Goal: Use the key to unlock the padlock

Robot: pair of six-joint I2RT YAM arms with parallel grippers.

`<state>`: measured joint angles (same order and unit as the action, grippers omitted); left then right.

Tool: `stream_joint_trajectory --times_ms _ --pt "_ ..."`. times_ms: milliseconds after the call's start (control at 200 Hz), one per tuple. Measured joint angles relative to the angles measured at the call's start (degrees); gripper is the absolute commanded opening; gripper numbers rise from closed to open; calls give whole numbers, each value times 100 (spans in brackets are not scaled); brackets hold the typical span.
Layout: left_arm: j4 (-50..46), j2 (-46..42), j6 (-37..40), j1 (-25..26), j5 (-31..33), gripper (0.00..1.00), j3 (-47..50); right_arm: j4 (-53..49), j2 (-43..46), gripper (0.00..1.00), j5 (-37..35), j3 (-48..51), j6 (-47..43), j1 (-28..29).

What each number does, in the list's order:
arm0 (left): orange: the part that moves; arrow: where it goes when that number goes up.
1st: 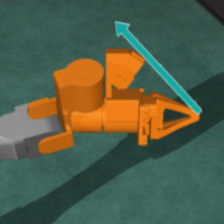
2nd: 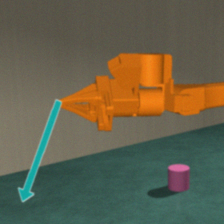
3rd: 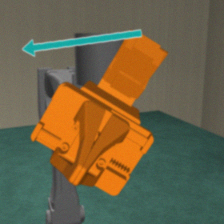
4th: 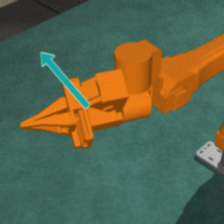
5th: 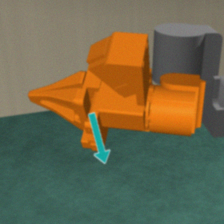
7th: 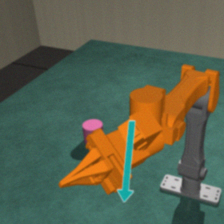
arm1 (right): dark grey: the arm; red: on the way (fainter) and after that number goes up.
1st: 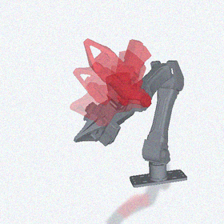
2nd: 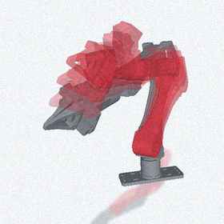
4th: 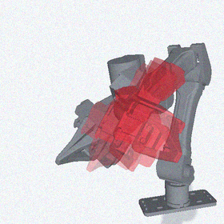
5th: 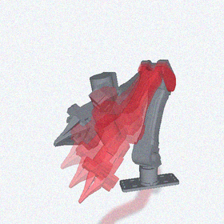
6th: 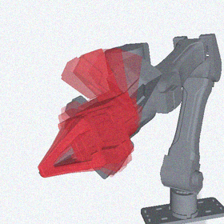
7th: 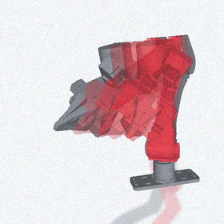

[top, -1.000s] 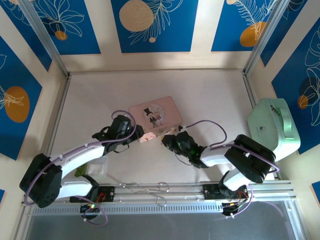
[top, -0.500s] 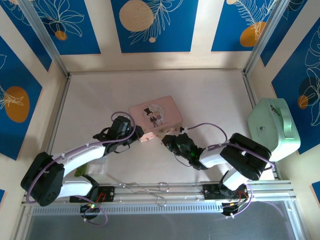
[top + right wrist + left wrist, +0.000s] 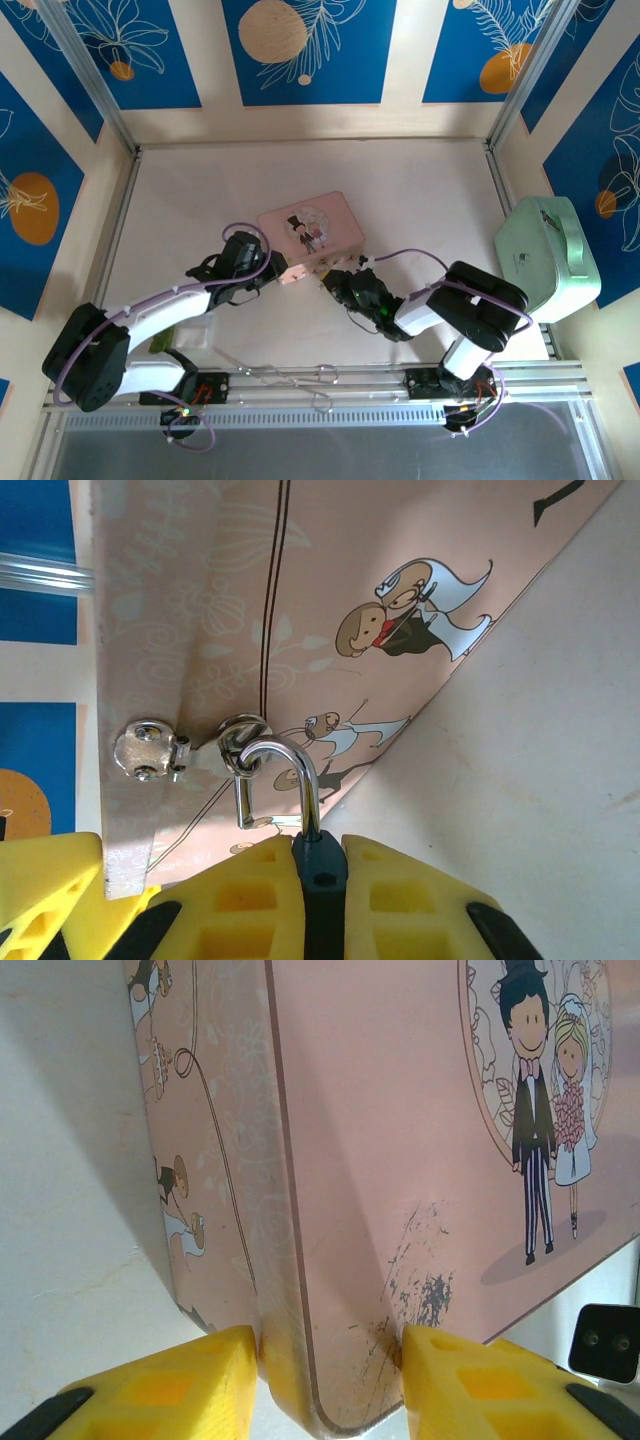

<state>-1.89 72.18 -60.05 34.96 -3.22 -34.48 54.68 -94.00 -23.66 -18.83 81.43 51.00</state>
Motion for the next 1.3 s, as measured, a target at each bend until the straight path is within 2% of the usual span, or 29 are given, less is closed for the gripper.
stream_joint_trajectory --times_ms 125,505,665,800,1035,1296 --pt "0 0 13 -24 -31 40 -2 48 -48 11 2 0 -44 -2" --pt "-2 2 50 -79 -127 37 -2 170 -83 17 98 22 -179 -90" --pt "-4 2 55 -96 -149 35 -2 168 -83 10 140 22 -208 -120" --pt "-20 2 55 -111 -177 33 -7 166 -83 0 162 22 -212 -131" --pt "-24 7 98 -122 -192 29 -17 238 -94 0 155 44 -203 -142" --pt "0 66 162 -122 -214 25 -59 800 -264 0 -136 195 52 -61"
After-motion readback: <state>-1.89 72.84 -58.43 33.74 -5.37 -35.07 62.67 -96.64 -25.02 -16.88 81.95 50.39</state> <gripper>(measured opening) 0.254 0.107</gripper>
